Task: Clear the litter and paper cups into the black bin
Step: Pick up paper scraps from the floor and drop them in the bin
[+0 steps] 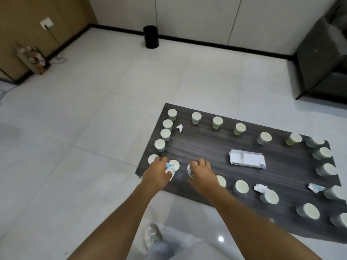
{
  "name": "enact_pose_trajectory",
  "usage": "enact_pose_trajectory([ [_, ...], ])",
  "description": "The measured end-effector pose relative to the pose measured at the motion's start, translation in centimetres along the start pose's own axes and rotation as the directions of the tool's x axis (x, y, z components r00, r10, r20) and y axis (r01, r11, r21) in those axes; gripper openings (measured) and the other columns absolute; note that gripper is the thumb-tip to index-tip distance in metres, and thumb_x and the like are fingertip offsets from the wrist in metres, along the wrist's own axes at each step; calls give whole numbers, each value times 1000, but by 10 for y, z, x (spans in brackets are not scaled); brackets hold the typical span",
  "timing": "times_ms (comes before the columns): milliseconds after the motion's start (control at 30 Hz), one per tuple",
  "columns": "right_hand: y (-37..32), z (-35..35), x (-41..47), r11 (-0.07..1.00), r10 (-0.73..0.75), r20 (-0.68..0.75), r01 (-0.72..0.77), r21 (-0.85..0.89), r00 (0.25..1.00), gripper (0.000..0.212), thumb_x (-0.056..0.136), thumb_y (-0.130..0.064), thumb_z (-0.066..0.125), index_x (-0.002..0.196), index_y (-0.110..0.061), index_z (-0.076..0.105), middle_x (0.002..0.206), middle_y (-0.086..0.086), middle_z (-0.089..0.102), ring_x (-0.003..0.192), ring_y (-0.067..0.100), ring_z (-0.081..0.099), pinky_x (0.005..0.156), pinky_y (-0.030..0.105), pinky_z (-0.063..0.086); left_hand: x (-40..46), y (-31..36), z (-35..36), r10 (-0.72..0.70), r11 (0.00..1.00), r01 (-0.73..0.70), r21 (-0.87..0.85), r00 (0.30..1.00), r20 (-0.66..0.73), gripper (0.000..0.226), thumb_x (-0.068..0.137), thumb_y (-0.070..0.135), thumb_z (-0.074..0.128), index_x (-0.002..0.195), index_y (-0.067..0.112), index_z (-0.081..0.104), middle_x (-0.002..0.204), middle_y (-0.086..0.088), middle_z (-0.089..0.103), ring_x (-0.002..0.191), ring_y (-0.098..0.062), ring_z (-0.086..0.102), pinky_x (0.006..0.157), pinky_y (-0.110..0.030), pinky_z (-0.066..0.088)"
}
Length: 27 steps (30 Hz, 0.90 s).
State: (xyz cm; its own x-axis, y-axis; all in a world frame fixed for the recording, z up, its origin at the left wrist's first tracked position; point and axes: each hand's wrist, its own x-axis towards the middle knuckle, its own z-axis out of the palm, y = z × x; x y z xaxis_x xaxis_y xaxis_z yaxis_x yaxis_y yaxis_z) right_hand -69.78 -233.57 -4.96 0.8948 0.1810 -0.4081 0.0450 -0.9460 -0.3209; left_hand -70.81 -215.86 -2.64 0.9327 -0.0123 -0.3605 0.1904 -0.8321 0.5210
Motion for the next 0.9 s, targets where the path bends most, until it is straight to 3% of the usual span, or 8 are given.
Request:
enact_pose_trajectory([
  [233,-157,30,70,986,-167,14,167,12,986,59,87,-24,64,140,-22,39,139,6,35,131,30,31,103,40,40,0,-139,-100,-108,994,105,-34,990,-94,37,92,31,58,125,16,49,122,-5,51,106,-22,57,87,-27,46],
  [467,-252,48,127,967,-253,65,253,5,965,61,85,-24,64,140,-23,38,136,6,36,125,29,35,97,40,43,21,-225,-161,-175,983,168,-75,979,-101,39,89,25,58,125,12,50,119,-8,49,106,-25,55,88,-37,48],
  [900,-381,5,357,966,-248,11,246,83,969,60,84,-22,64,139,-19,39,132,8,38,118,26,37,92,36,47,234,-313,-308,-175,984,178,22,980,-98,39,90,30,55,127,18,48,124,-5,48,107,-23,53,85,-33,45],
])
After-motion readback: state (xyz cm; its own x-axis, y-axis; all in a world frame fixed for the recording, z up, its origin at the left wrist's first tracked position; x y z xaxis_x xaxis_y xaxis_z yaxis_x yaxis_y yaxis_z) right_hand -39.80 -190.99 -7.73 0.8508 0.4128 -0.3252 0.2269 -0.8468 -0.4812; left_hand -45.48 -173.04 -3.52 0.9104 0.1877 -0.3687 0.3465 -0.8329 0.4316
